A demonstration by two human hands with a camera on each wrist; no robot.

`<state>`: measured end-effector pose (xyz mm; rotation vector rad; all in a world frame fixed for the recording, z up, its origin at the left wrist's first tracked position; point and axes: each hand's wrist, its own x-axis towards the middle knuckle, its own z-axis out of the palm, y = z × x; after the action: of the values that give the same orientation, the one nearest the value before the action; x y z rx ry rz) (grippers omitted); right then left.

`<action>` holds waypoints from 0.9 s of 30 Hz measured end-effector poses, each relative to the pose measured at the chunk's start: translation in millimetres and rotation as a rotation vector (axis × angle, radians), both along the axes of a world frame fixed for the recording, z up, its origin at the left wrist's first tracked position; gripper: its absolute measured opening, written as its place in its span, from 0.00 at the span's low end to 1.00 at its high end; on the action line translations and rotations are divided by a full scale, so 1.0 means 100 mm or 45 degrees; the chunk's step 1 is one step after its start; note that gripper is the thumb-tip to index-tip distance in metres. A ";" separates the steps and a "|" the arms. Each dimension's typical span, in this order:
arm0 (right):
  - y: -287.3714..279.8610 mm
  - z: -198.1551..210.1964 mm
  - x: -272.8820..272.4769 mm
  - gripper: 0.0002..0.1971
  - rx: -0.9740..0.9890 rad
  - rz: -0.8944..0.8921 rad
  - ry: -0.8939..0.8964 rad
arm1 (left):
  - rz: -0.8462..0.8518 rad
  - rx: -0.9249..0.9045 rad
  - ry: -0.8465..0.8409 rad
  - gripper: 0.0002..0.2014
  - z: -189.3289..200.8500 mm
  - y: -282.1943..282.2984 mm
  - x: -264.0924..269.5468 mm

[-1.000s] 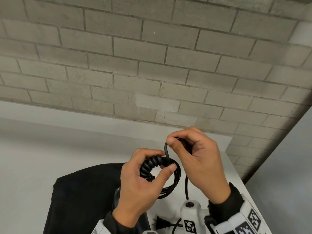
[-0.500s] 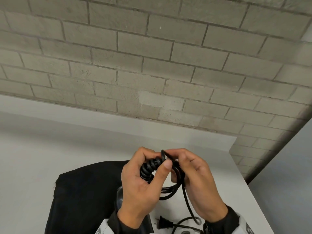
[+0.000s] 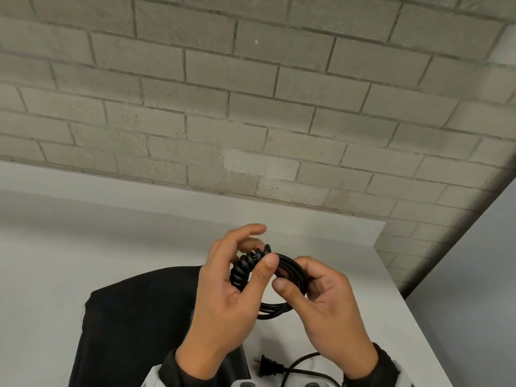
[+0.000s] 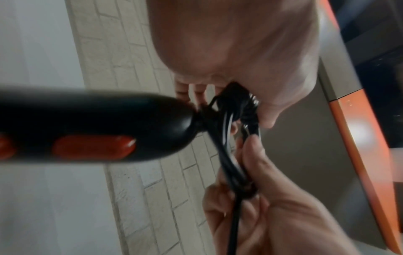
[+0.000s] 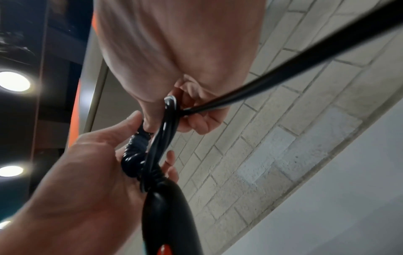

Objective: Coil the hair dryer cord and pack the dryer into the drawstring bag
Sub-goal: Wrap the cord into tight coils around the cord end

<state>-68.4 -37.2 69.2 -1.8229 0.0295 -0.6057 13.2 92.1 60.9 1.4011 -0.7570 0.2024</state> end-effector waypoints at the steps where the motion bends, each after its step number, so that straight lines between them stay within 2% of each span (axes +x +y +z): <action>1: -0.02 0.02 0.00 0.05 -0.044 -0.001 -0.008 | -0.034 0.038 -0.018 0.14 0.02 0.02 0.01; 4: -0.06 0.08 -0.01 0.07 -0.151 -0.020 -0.014 | -0.118 0.070 -0.021 0.11 0.05 0.03 0.00; 8: -0.04 0.08 -0.01 0.07 -0.241 -0.112 -0.005 | -0.032 0.003 0.040 0.11 0.00 -0.06 -0.05; 11: 0.02 -0.02 -0.01 0.18 -0.454 -0.471 -0.240 | 0.051 -0.050 0.078 0.11 -0.05 -0.15 -0.08; 12: 0.05 -0.05 -0.02 0.18 -0.558 -0.596 -0.345 | 0.070 -0.060 0.073 0.11 -0.05 -0.17 -0.10; 15: 0.15 -0.15 -0.03 0.06 -0.961 -0.855 -0.471 | 0.129 -0.091 0.012 0.12 -0.08 -0.19 -0.12; 17: 0.20 -0.21 -0.02 0.06 -1.077 -0.971 -0.400 | 0.155 -0.110 -0.024 0.11 -0.10 -0.20 -0.12; 19: 0.27 -0.23 0.00 0.09 -1.034 -0.978 -0.304 | 0.166 -0.109 -0.069 0.10 -0.12 -0.21 -0.10; 22: 0.36 -0.20 0.00 0.09 -0.801 -0.882 -0.135 | 0.169 -0.083 -0.139 0.10 -0.12 -0.21 -0.06; 24: 0.38 -0.16 -0.03 0.08 -0.542 -0.747 0.012 | 0.162 -0.083 -0.153 0.11 -0.13 -0.21 -0.03; 27: 0.33 0.05 -0.10 0.18 -0.053 -0.429 0.249 | 0.173 -0.105 -0.149 0.14 -0.13 -0.19 0.04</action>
<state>-78.9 -4.6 74.6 -1.9278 0.4656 -0.6625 16.9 73.0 48.2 1.3714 -0.7419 0.4200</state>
